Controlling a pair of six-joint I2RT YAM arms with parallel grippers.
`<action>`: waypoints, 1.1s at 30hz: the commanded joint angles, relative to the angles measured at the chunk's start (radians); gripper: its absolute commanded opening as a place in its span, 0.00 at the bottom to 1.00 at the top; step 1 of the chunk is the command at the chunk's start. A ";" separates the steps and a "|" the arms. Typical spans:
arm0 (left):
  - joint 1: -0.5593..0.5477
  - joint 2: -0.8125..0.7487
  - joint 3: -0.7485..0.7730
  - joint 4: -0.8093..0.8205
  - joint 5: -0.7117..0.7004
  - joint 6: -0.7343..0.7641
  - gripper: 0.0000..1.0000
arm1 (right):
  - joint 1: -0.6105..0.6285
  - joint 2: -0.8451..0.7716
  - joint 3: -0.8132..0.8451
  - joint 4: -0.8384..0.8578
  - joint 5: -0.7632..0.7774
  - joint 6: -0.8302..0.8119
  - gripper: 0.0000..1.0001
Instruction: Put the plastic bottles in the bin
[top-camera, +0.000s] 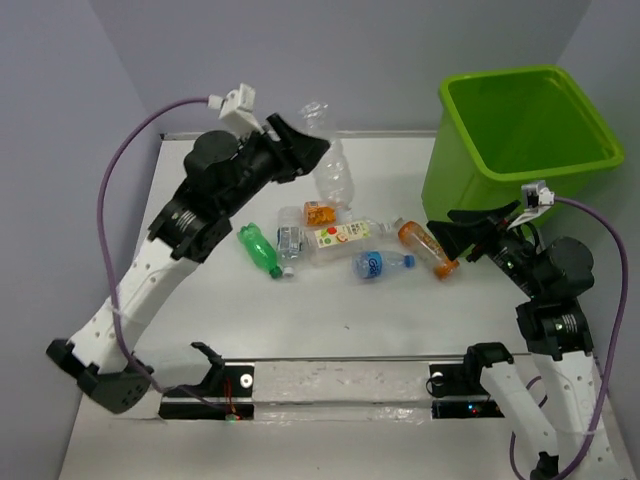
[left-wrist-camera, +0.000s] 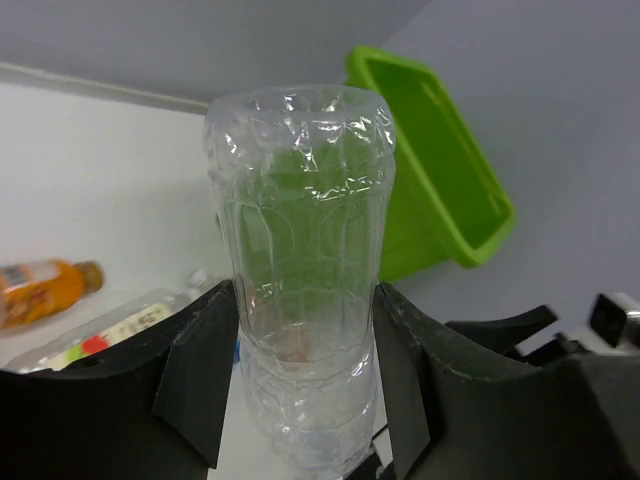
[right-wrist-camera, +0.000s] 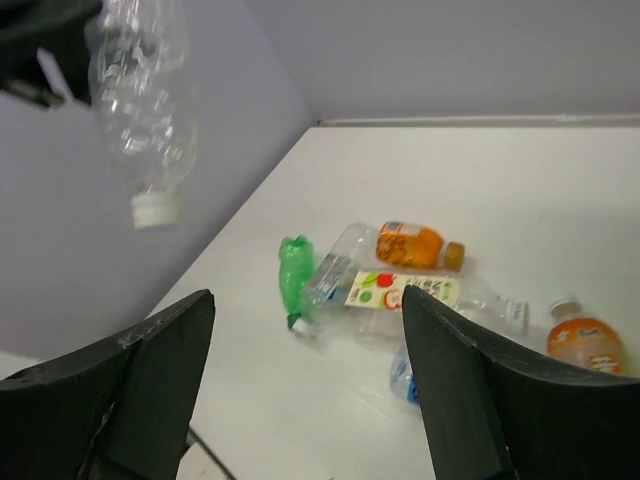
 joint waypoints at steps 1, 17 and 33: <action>-0.149 0.212 0.250 0.195 -0.130 0.104 0.15 | 0.006 -0.167 -0.063 -0.060 -0.166 0.090 0.81; -0.276 0.860 0.928 0.584 -0.319 -0.028 0.14 | 0.006 -0.424 -0.353 -0.298 -0.296 0.123 0.00; -0.391 1.263 1.158 0.890 -0.420 0.073 0.59 | 0.006 -0.465 -0.373 -0.313 -0.318 0.098 0.00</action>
